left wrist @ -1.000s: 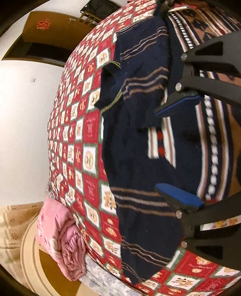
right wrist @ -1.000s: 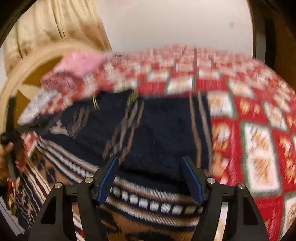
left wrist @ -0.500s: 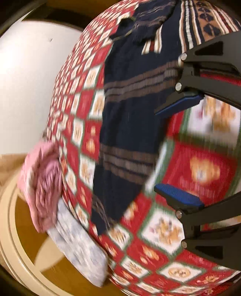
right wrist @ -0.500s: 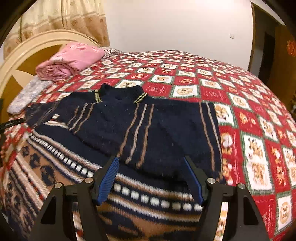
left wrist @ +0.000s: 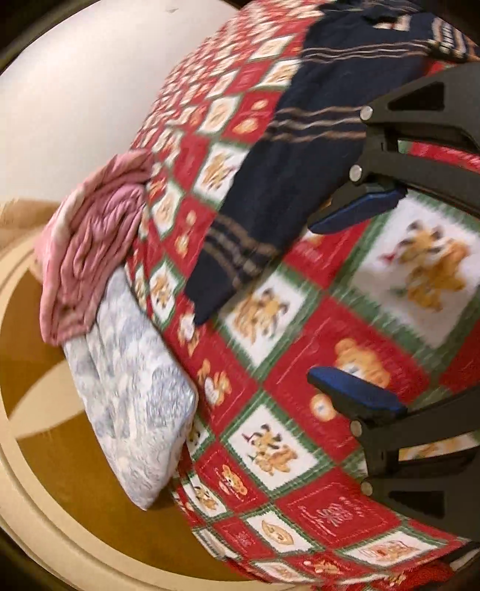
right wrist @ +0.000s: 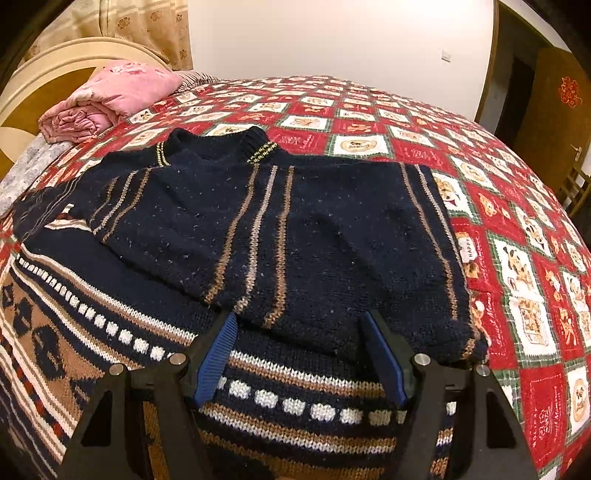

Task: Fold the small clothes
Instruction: 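Reach the left tool to the other sleeve cuff and grasp it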

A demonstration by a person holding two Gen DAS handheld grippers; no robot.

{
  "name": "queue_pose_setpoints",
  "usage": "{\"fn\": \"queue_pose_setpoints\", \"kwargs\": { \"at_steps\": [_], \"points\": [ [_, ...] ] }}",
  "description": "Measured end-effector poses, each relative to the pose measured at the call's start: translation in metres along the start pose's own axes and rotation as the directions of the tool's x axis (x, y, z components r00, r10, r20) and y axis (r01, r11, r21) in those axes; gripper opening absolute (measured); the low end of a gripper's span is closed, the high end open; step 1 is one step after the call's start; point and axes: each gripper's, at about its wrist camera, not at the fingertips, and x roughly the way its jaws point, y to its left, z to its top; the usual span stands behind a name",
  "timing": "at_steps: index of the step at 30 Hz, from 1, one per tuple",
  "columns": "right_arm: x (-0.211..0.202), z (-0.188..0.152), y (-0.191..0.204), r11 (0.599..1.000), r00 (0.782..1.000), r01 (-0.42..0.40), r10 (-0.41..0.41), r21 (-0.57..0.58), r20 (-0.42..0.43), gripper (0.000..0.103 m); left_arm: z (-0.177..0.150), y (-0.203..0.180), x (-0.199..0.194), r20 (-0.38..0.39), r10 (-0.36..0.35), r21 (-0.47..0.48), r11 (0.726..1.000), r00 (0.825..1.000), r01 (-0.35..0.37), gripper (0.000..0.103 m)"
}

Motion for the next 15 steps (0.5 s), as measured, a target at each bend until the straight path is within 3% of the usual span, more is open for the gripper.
{"fn": "queue_pose_setpoints", "kwargs": {
  "at_steps": [8,15],
  "points": [
    [-0.027,-0.005,-0.01,0.997,0.991,-0.029,0.02,0.069,0.134,0.071,0.03,0.011,0.04,-0.035,-0.027,-0.092,0.995,0.999,0.024,0.076],
    [-0.023,-0.006,-0.015,0.994,0.992,-0.052,0.041,0.093,0.121,0.071,0.051,0.004,0.076,-0.072,-0.006,-0.135,0.991,0.997,-0.004,0.064]
  ]
}}
